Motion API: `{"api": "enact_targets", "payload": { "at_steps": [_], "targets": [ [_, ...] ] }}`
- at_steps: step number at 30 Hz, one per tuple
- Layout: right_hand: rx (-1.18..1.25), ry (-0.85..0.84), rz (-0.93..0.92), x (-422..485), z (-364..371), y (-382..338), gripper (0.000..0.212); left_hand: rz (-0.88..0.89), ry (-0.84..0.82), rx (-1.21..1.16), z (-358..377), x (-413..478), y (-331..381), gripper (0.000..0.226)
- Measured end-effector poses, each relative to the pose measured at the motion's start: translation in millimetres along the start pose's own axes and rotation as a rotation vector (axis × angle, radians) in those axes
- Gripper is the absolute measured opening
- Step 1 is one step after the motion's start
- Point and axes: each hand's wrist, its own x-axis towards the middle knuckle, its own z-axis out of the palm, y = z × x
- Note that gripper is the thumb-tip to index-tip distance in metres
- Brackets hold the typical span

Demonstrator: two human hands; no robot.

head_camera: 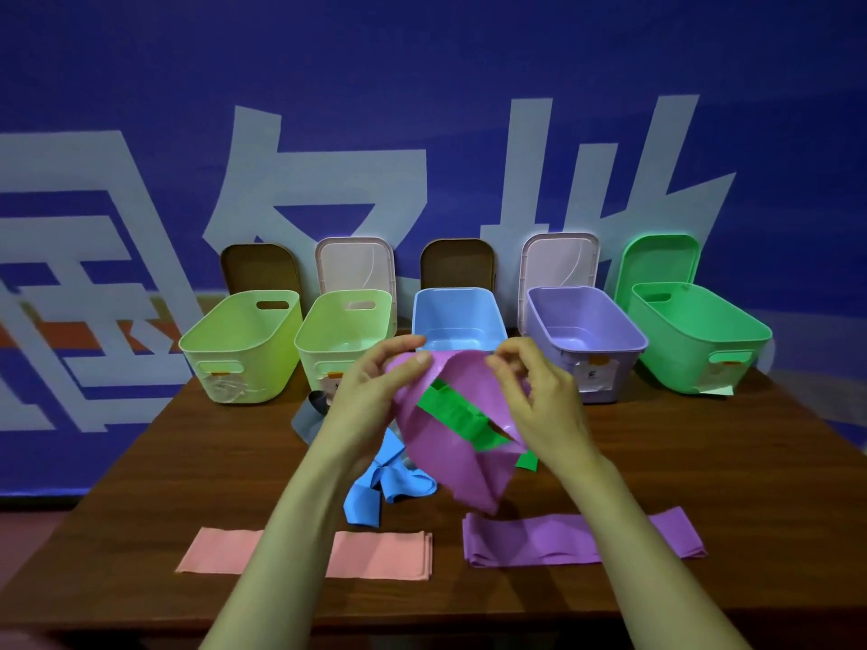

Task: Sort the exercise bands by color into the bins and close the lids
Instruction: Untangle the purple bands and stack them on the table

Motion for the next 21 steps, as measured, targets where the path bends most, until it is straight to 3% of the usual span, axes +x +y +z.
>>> {"api": "enact_targets", "payload": {
  "at_steps": [3,8,11,13,15,18,21],
  "targets": [
    [0.073,-0.28,0.128,-2.4,-4.4,-2.0,0.036,0.164,0.148,0.284,-6.3,7.3,-3.7,0.007],
    [0.467,-0.737,0.397,-2.9,-10.9,6.9,0.032,0.338,0.184,0.457,-14.8,12.1,-1.6,0.016],
    [0.462,-0.9,0.414,-5.7,-13.1,13.7,0.035,0.415,0.173,0.528,-19.8,13.5,1.9,0.02],
    [0.396,-0.891,0.431,-9.9,-9.6,18.1,0.031,0.435,0.168,0.54,-21.5,12.9,3.8,0.021],
    [0.159,-0.749,0.398,-11.7,-3.6,24.4,0.016,0.444,0.16,0.576,-22.3,12.3,2.6,0.02],
    [-0.235,-0.502,0.342,-11.7,2.3,29.8,0.02,0.429,0.161,0.641,-22.9,11.9,-2.3,0.021],
    [-0.39,-0.396,0.391,-12.9,3.9,33.8,0.02,0.389,0.159,0.65,-22.1,12.8,-4.5,0.019]
  ]
}}
